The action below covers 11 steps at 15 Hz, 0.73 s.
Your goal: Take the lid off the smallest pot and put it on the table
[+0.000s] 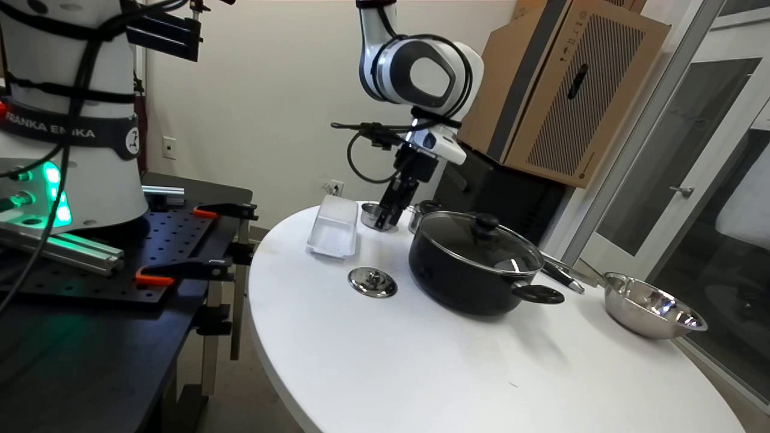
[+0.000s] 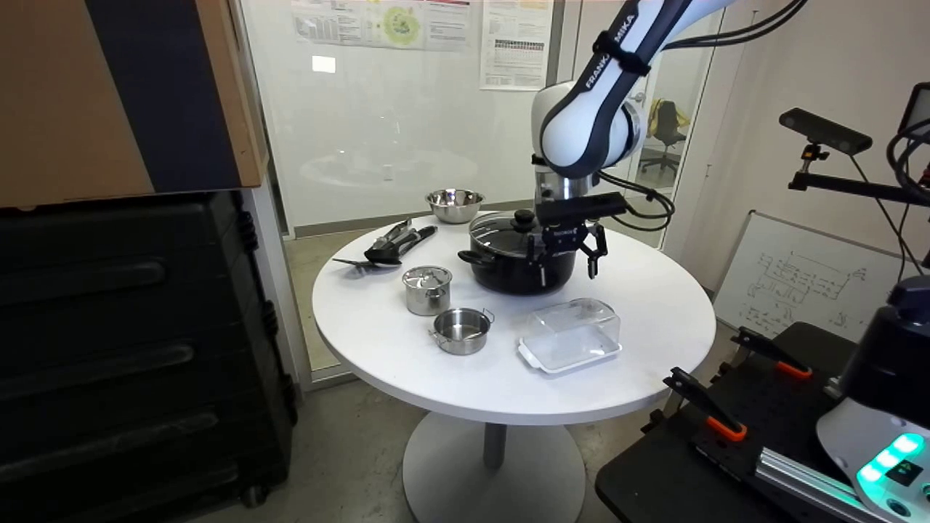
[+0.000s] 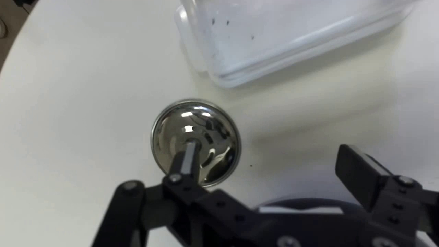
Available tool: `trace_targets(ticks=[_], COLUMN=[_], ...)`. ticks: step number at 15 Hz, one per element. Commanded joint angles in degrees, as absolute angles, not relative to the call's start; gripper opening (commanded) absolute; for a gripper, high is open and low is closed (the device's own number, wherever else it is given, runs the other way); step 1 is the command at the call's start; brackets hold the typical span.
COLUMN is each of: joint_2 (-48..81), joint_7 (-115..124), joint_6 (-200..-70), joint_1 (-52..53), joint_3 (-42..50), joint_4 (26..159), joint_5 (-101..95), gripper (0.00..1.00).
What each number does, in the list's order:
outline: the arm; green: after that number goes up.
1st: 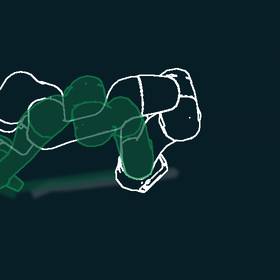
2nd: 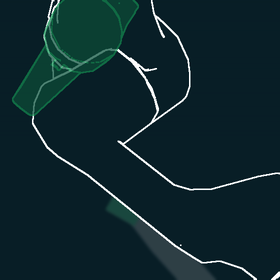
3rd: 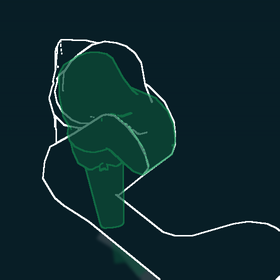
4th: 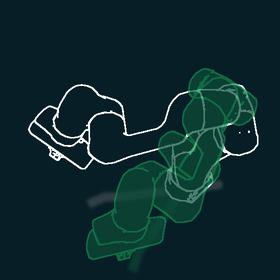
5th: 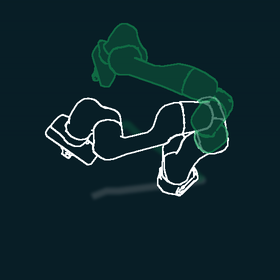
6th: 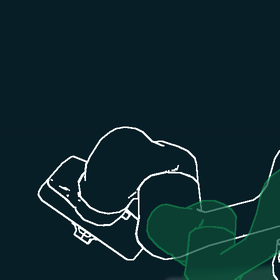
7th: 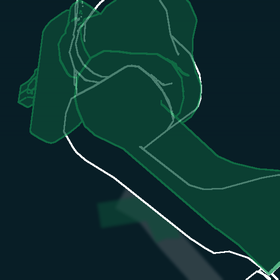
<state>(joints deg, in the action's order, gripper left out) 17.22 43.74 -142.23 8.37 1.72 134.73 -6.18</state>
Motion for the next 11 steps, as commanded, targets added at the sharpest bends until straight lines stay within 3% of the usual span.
trace_targets(ticks=[1, 5, 11], joint_2=[5.73, -1.57, 2.46], joint_7=[36.84, 32.36, 35.54], joint_6=[-136.46, -133.1, -134.26], joint_1=[9.42, 10.33, 9.23], joint_3=[-2.35, -6.5, -6.36], joint_4=[139.25, 139.92, 138.02], joint_5=[-3.6, -0.53, -2.45], gripper=[1.0, 1.0, 1.0])
